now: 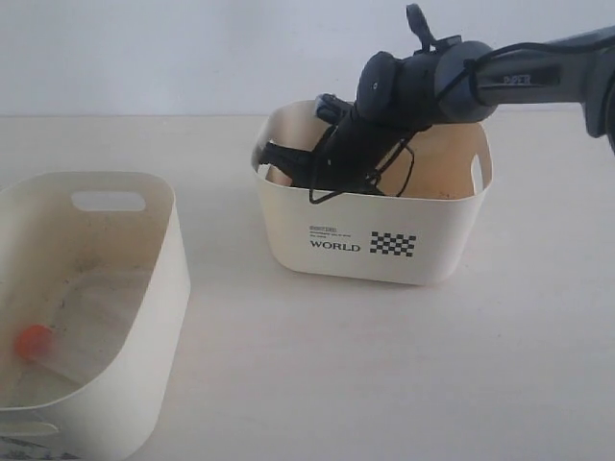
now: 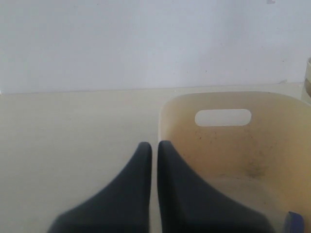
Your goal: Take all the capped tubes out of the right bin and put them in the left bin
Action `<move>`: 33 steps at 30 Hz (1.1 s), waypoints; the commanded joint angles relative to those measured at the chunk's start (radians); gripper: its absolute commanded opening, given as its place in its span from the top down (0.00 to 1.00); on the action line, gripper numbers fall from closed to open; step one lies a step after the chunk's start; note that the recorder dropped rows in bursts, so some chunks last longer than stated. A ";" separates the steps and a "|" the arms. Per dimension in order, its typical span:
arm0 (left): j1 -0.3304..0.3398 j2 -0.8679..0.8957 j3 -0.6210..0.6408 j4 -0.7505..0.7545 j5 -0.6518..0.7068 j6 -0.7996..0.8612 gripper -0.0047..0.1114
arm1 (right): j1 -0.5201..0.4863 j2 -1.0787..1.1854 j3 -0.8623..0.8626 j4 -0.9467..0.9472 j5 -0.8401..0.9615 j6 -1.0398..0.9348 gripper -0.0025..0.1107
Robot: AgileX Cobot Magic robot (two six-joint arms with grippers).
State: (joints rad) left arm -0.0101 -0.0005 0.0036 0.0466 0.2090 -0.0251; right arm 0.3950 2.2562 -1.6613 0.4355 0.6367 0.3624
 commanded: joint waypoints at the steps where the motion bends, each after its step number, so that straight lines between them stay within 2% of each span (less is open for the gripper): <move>1: 0.000 0.000 -0.004 0.002 0.004 -0.010 0.92 | 0.009 -0.093 0.002 -0.054 0.039 -0.022 0.98; 7: 0.000 0.000 -0.004 0.002 0.004 -0.010 0.92 | 0.009 -0.209 0.002 -0.155 0.059 -0.022 0.98; 12: 0.000 0.000 -0.004 0.002 0.004 -0.010 0.92 | 0.007 -0.332 0.002 -0.231 0.146 -0.022 0.98; 16: 0.000 0.000 -0.004 0.002 0.004 -0.010 0.92 | 0.024 -0.444 0.002 -0.225 0.171 -0.145 0.98; 23: 0.000 0.000 -0.004 0.002 0.004 -0.010 0.92 | 0.147 -0.527 0.002 -0.030 0.224 -0.380 0.98; 26: 0.000 0.000 -0.004 0.002 0.004 -0.010 0.92 | 0.225 -0.497 0.002 0.058 0.212 -0.511 0.98; 29: 0.000 0.000 -0.004 0.002 0.004 -0.010 0.92 | 0.295 -0.447 0.002 0.096 0.200 -0.538 0.98; 33: 0.000 0.000 -0.004 0.002 0.004 -0.010 0.92 | 0.348 -0.383 0.002 0.171 0.232 -0.679 0.98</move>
State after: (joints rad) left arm -0.0101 -0.0005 0.0036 0.0466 0.2090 -0.0251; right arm 0.7124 1.8371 -1.6595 0.5577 0.8563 -0.2048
